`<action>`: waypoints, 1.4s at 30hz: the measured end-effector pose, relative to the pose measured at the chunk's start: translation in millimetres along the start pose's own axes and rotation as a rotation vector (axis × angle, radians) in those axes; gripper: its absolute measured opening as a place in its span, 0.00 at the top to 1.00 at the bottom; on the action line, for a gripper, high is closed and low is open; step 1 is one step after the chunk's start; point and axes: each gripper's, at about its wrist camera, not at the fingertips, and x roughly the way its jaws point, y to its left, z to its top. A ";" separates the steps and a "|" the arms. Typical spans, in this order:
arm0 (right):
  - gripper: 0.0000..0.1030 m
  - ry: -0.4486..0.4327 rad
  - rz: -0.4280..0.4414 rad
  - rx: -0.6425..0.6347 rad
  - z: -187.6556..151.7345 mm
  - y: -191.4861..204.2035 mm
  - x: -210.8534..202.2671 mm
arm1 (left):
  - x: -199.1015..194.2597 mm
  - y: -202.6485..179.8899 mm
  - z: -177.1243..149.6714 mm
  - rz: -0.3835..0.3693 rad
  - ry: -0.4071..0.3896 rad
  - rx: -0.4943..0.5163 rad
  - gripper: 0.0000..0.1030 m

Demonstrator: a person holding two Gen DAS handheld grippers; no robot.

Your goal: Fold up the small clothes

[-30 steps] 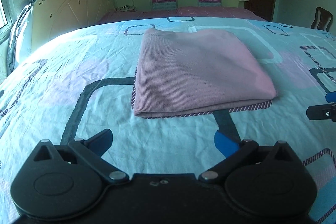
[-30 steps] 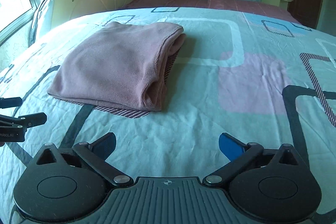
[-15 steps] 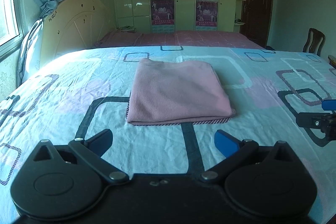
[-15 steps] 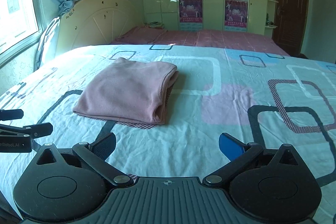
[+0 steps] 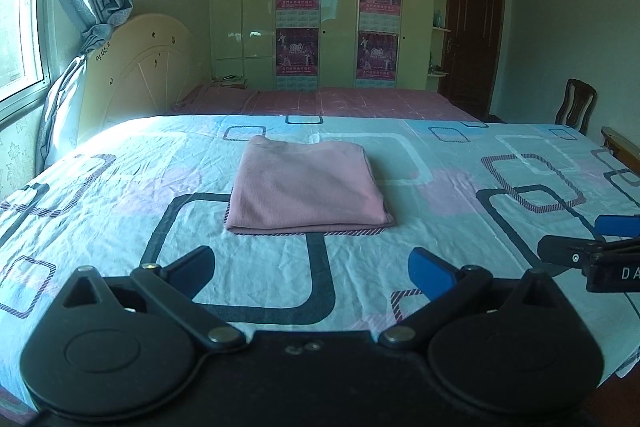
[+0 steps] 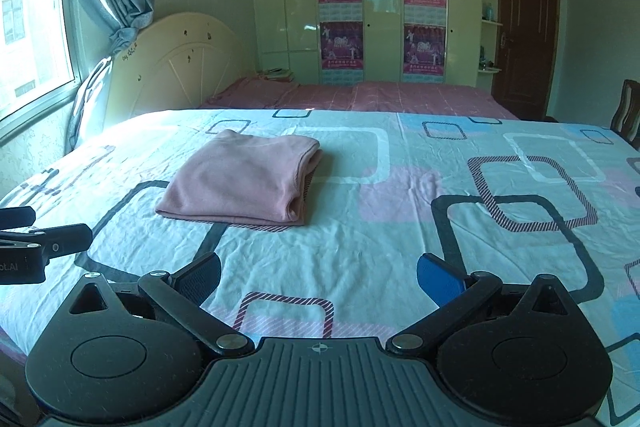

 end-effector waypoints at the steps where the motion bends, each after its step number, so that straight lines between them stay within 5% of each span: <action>1: 0.00 -0.003 -0.002 0.000 -1.5 -0.4 -4.8 | -3.8 -2.3 -0.5 -0.003 -0.006 0.004 0.01; 14: 0.00 -0.058 -0.017 -0.001 0.4 -12.1 -38.2 | -23.0 -14.4 -3.0 -0.006 -0.051 0.008 0.01; 42: 0.00 -0.054 -0.005 -0.023 1.8 -11.4 -35.7 | -22.0 -11.6 -3.3 -0.005 -0.059 0.009 0.01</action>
